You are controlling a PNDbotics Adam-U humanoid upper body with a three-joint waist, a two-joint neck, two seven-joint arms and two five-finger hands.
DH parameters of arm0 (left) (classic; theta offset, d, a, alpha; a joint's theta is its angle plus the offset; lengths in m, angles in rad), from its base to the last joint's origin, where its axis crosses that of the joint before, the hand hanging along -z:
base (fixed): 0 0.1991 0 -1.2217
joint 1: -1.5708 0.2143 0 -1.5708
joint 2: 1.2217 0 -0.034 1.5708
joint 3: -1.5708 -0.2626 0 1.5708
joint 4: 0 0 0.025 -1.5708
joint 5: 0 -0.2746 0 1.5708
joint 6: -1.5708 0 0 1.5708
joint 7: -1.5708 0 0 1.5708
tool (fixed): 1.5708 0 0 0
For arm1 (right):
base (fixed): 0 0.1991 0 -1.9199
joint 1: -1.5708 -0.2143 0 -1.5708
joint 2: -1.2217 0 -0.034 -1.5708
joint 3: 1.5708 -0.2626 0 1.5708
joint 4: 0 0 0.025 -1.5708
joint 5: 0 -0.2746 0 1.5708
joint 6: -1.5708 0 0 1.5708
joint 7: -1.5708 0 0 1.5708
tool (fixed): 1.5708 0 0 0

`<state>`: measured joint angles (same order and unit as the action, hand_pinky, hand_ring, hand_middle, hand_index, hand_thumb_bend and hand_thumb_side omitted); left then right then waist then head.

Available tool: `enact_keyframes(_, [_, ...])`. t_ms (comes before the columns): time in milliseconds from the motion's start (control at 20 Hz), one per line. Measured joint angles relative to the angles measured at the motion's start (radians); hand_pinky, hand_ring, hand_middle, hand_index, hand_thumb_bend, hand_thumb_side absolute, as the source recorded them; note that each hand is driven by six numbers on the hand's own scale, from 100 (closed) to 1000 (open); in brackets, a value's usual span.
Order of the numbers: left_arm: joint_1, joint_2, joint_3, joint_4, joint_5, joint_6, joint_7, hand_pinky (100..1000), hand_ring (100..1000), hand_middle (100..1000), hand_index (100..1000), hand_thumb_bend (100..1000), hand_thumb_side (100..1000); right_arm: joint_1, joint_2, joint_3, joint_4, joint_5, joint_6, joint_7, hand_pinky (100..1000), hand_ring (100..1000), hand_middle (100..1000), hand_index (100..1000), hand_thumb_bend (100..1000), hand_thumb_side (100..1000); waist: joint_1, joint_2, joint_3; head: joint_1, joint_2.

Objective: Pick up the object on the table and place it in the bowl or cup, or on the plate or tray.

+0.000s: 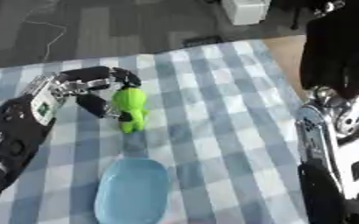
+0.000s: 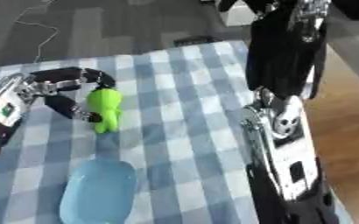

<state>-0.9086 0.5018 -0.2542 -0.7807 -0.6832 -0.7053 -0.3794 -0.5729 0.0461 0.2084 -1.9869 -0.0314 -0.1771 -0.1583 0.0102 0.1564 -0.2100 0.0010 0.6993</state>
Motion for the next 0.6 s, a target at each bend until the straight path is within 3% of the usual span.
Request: enact_keyframes(600, [0.009, 0.000, 0.013, 0.022, -0.099, 0.013, 0.026, 884, 824, 887, 941, 633, 732, -0.008, 0.021, 0.000, 0.000, -0.004, -0.005, 0.004, 350, 421, 849, 1000, 100, 824, -0.008, 0.014, -0.012, 0.007, 0.006])
